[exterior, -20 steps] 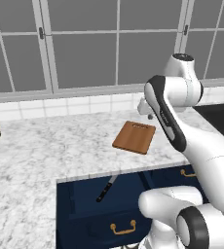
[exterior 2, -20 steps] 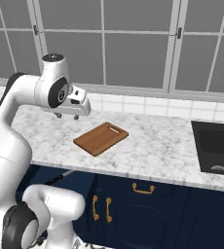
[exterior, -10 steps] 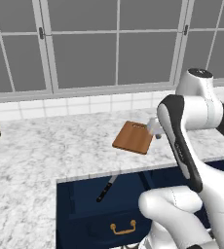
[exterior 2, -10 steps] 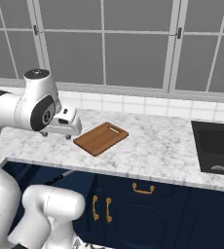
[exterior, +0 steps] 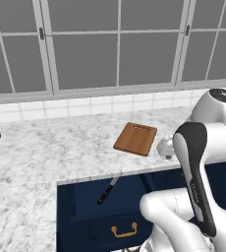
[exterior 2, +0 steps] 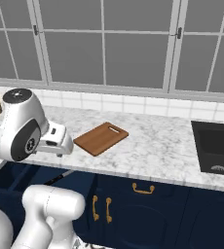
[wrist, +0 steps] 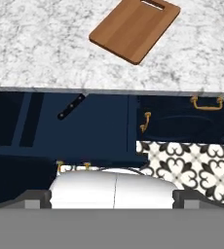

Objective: Pick up the knife from the drawer and place it on the cutting board. Then place the meat from the plate to the cutting board.

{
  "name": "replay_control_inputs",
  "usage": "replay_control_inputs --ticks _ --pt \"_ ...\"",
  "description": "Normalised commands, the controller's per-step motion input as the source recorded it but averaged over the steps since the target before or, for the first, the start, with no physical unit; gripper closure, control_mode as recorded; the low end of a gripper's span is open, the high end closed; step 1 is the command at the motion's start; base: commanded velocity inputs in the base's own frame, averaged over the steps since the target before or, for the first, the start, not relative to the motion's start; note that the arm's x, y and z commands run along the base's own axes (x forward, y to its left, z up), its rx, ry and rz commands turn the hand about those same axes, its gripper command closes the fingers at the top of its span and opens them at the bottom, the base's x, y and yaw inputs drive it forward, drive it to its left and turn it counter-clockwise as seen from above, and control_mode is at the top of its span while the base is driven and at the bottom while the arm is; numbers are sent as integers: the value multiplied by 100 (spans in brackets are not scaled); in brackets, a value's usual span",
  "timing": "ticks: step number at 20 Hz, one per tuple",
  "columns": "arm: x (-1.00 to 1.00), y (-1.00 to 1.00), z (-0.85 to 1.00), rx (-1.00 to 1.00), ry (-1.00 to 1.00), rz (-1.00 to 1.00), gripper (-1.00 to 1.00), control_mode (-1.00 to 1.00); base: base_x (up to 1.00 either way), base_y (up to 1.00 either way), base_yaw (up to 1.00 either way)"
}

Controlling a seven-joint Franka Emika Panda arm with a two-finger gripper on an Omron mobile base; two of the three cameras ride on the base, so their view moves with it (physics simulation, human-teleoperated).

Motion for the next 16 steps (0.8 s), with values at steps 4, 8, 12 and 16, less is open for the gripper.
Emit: replay_control_inputs --ticks 4,8,12,16 --pt "-28 0 -1 0 0 0 -100 100 -28 -17 0" --pt "0 0 0 0 0 0 -100 100 -38 -88 0" --pt "0 0 0 0 0 0 -100 100 -24 -100 13" --pt "0 0 0 0 0 0 -100 100 3 -75 47"
